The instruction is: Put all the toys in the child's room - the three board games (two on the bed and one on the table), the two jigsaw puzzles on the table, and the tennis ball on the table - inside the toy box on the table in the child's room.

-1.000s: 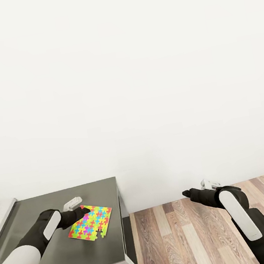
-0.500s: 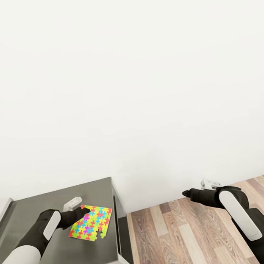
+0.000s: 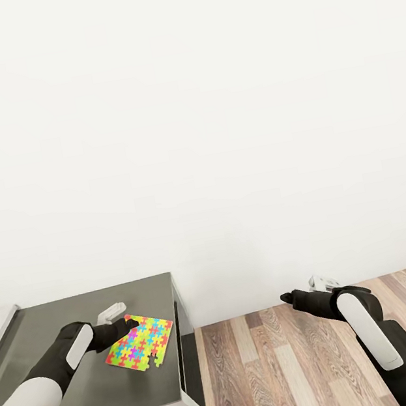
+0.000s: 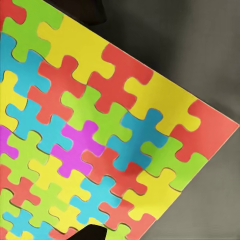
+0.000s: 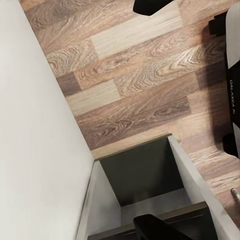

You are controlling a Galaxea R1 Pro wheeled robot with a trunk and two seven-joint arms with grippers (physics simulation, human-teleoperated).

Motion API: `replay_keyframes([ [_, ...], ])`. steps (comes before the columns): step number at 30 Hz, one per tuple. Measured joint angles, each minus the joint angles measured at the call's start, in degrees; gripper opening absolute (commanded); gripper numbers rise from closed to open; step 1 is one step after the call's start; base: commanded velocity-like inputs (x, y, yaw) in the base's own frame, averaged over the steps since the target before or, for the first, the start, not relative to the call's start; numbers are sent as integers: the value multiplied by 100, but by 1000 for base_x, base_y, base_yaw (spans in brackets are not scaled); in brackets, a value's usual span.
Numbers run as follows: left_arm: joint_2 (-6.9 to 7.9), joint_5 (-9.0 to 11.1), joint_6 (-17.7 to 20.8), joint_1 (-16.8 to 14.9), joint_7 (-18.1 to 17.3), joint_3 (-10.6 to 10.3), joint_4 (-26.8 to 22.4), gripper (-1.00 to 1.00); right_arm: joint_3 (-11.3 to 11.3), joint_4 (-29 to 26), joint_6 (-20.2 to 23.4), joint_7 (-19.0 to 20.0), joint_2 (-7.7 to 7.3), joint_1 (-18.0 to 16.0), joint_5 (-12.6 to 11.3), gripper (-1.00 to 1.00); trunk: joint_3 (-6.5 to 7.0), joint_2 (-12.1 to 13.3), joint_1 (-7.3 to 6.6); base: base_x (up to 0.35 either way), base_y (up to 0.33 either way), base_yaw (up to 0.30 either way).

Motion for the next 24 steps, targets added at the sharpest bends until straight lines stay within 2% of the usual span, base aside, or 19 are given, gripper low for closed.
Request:
replay_keyframes([
  [10, -26, -2, 6, 0, -248, -2, -1, 100, 0, 0, 0, 0, 1, -1, -1, 100, 0, 0, 0, 0, 0, 0],
  [20, -139, -2, 22, 0, -310, -8, -1, 100, 0, 0, 0, 0, 2, -1, 2, 100, 0, 0, 0, 0, 0, 0],
  [24, -148, -3, 37, 0, -344, -104, 0, 100, 0, 0, 0, 0, 3, -1, 0, 100, 0, 0, 0, 0, 0, 0],
])
